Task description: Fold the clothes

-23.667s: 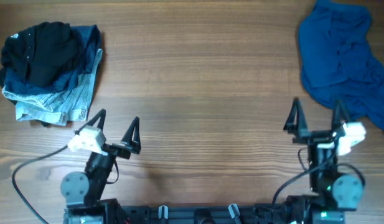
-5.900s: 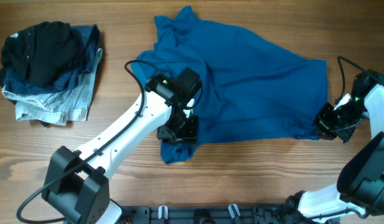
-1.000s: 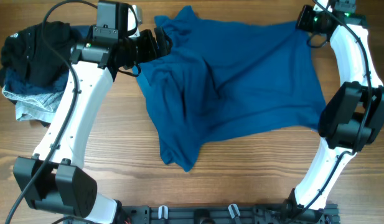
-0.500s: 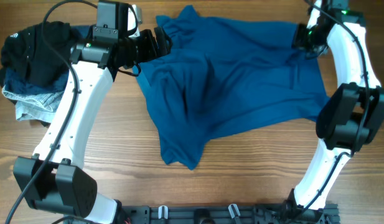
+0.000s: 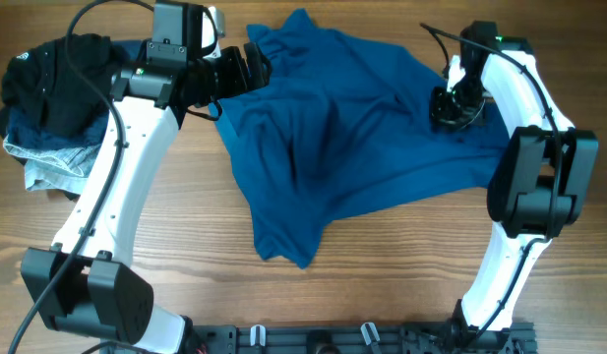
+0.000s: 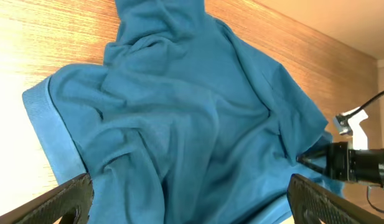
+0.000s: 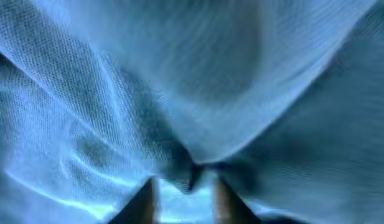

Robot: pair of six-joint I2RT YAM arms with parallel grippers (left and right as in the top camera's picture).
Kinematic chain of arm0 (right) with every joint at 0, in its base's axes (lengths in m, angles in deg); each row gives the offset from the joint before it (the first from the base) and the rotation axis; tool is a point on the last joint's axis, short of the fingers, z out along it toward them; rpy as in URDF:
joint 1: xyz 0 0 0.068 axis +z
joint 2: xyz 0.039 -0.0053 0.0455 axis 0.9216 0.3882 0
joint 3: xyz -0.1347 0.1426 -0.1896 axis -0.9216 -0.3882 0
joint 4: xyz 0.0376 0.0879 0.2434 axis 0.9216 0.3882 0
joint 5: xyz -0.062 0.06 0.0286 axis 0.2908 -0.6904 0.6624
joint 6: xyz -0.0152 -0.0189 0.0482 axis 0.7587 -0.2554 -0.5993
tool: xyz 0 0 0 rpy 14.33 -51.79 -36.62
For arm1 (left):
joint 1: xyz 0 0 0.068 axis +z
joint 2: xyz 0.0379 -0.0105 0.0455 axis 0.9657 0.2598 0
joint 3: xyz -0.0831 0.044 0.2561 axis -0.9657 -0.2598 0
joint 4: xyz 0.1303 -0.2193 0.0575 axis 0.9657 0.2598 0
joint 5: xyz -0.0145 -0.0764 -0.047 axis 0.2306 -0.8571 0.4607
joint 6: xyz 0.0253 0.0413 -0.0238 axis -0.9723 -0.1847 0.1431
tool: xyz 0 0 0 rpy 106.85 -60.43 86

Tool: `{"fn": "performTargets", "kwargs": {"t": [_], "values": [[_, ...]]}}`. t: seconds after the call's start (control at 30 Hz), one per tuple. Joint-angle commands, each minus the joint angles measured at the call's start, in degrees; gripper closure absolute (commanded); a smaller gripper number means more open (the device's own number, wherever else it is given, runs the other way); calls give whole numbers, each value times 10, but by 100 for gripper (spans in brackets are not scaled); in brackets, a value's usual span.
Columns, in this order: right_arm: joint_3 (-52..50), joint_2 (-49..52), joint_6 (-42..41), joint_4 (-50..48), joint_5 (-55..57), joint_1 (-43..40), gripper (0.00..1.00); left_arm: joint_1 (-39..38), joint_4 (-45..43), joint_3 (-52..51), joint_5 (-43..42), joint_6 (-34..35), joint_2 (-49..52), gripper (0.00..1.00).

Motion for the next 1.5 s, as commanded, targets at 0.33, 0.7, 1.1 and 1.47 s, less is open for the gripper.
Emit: {"fn": "performTargets", "kwargs": {"t": [0.33,0.7,1.1,1.47], "values": [[148,-46,23,15,3,-26,43,-2,-3,7,5,-27,2,0],[84,-24,-103,-50,-120,-83,51,-2,-3,7,5,-27,2,1],[-4,-23,-162,-163,-120,-81,39,-2,7,7,5,-27,2,1],[-43,-14,-215,-223,-57,-83,33,-2,14,7,5,-27,2,0]]}}
